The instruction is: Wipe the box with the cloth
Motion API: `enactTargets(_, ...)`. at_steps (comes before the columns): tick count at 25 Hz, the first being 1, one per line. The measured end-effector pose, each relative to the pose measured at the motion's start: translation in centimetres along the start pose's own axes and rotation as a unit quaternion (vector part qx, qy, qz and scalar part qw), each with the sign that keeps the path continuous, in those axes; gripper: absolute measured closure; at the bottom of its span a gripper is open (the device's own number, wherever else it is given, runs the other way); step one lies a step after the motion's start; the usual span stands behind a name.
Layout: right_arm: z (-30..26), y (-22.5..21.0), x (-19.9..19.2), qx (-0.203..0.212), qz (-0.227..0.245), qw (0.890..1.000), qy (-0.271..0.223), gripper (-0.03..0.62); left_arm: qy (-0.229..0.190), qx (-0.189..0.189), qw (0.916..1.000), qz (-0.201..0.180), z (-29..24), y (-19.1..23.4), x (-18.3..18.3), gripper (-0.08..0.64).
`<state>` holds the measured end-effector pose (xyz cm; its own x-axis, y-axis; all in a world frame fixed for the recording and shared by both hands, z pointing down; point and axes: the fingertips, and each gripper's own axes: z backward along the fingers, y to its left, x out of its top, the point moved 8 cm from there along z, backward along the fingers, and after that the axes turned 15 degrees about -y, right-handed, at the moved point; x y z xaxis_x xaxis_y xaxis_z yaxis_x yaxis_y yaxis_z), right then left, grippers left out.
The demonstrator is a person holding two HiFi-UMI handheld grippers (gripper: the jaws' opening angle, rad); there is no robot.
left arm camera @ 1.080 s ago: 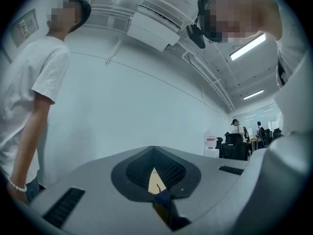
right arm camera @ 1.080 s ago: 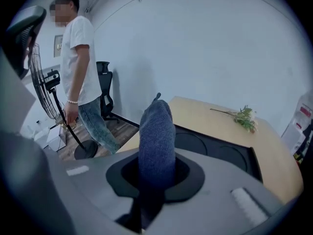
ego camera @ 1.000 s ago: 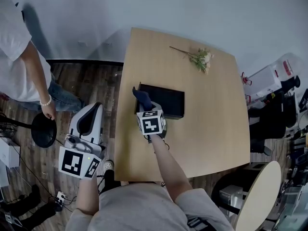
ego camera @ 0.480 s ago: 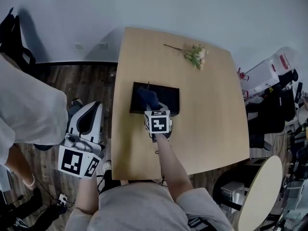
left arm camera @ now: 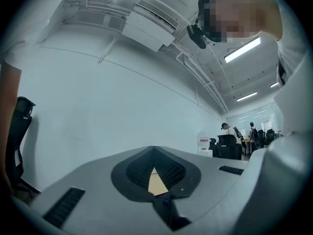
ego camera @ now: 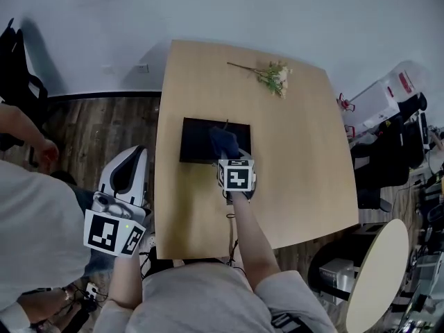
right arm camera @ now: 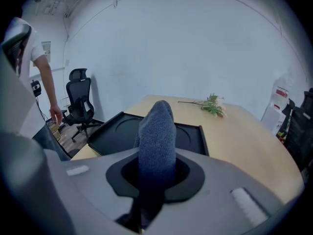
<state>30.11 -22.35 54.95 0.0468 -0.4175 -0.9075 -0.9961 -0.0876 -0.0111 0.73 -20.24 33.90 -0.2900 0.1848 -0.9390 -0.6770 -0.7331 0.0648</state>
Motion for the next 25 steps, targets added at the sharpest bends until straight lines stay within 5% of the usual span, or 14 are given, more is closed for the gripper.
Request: enactTargets(25,2.4,-4.6,-1.2,-0.056,-0.019,0.998,-0.001,0.525,-0.009,-0.027,0.9996,-0.002,-0.7,-1.2,0.8,0.552)
